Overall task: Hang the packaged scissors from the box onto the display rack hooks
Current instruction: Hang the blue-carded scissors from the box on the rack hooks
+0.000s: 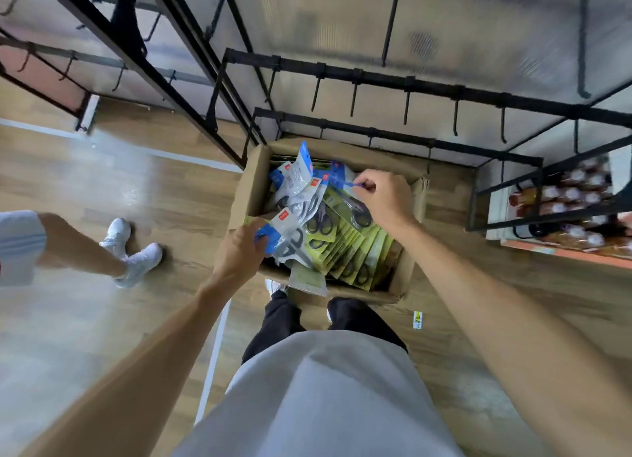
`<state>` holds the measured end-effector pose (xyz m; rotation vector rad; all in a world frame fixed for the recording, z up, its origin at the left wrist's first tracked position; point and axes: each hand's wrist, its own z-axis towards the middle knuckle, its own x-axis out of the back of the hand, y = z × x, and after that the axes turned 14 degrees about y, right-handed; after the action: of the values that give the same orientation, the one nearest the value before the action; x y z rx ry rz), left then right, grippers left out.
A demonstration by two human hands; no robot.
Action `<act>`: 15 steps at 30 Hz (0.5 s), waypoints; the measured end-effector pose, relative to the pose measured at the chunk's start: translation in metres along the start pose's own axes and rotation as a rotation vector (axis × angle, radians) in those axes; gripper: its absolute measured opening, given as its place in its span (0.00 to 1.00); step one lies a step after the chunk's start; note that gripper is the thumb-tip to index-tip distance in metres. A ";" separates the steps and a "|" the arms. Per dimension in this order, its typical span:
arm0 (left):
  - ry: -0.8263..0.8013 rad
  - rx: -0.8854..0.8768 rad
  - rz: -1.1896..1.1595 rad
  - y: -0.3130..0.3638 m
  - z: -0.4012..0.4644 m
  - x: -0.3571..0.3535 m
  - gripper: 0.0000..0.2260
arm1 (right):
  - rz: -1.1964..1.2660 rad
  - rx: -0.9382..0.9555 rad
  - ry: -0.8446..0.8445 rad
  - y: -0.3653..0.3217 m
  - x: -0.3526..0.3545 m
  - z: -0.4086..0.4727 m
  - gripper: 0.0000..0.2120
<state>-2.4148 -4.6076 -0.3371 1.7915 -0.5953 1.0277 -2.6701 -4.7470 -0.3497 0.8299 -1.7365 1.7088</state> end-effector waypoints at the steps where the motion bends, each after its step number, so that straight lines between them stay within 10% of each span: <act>1: -0.005 -0.025 -0.013 0.004 0.001 0.005 0.12 | 0.077 -0.049 0.043 0.002 0.012 -0.007 0.03; 15: 0.062 -0.363 -0.177 0.056 0.049 0.080 0.11 | 0.200 -0.107 0.195 -0.050 0.106 -0.020 0.06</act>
<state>-2.3962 -4.6719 -0.2507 1.4590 -0.5363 0.7944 -2.7019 -4.7313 -0.2359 0.4384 -1.8061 1.7407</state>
